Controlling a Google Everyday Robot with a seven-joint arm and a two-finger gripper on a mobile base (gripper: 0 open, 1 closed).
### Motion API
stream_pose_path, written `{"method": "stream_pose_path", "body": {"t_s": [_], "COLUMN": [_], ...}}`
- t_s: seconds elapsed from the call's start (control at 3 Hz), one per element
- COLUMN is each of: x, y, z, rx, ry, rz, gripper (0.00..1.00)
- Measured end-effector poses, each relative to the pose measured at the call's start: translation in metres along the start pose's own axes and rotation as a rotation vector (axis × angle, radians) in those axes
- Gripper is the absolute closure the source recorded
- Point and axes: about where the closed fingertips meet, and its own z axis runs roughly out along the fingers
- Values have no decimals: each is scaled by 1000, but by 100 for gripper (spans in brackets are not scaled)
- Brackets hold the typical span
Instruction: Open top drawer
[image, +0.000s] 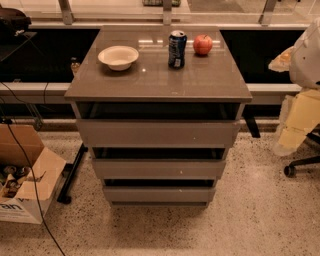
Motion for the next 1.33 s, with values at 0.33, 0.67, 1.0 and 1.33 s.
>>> {"method": "stream_pose_path", "body": {"t_s": [0.33,0.67,1.0,1.33], "x": [0,-2,1,0], "y": [0,0,0,-7], "z": [0,12,49,88], "rx": [3,2,-19,-47], "ry": [-2,-23,-97,-175], "rz": [0,12,65,109], "gripper": [0,0,0,0]}}
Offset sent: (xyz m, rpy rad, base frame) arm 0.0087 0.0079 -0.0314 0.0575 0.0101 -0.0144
